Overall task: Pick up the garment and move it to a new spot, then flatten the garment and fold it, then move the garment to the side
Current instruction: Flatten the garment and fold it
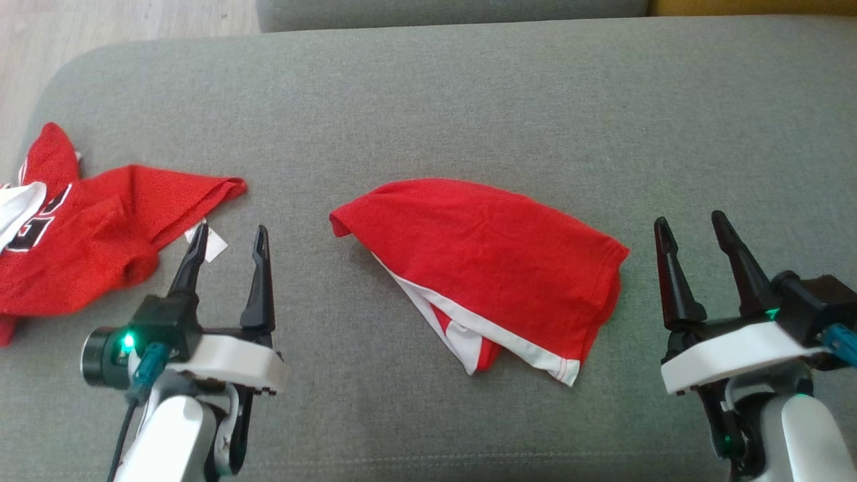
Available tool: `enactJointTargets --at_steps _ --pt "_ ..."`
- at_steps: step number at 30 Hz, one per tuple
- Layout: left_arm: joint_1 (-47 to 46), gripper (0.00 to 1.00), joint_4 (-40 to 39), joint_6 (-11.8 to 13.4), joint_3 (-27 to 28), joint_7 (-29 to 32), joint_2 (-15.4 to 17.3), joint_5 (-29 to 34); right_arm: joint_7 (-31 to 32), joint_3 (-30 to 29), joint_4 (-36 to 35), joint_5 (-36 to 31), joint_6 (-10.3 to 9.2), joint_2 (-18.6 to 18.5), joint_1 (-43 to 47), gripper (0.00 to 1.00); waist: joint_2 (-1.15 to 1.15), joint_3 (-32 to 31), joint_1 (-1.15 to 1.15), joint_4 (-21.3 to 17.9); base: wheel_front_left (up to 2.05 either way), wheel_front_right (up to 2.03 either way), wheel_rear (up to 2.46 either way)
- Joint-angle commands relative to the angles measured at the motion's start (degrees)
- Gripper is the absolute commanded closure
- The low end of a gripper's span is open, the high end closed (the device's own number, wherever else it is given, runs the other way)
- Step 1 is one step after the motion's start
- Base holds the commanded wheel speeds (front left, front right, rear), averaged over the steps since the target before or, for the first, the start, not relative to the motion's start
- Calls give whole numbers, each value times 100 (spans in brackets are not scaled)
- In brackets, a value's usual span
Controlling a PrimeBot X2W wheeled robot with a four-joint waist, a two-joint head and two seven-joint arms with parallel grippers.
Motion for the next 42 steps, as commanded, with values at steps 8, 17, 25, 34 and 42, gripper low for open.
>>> enactJointTargets --at_steps 8,17,25,34,42 --pt "-103 0 -273 5 270 -67 161 29 38 132 -246 -14 43 -26 -64 0 0 0 0 -9 0 0 0" --pt "-118 0 -265 -4 259 -67 148 13 40 162 -228 -25 43 -24 -56 0 0 14 0 -18 0 0 0" --pt "-208 0 -276 -17 203 -67 120 38 399 1206 32 -19 43 -448 209 0 0 134 0 13 0 0 0" --pt "-405 0 -294 -32 156 -68 35 99 1050 2348 799 -121 43 -1169 282 0 0 375 0 77 0 0 0" --pt "-506 0 -294 -65 177 -68 -23 133 1164 2222 1293 -392 43 -1132 39 35 0 536 0 128 0 0 0"
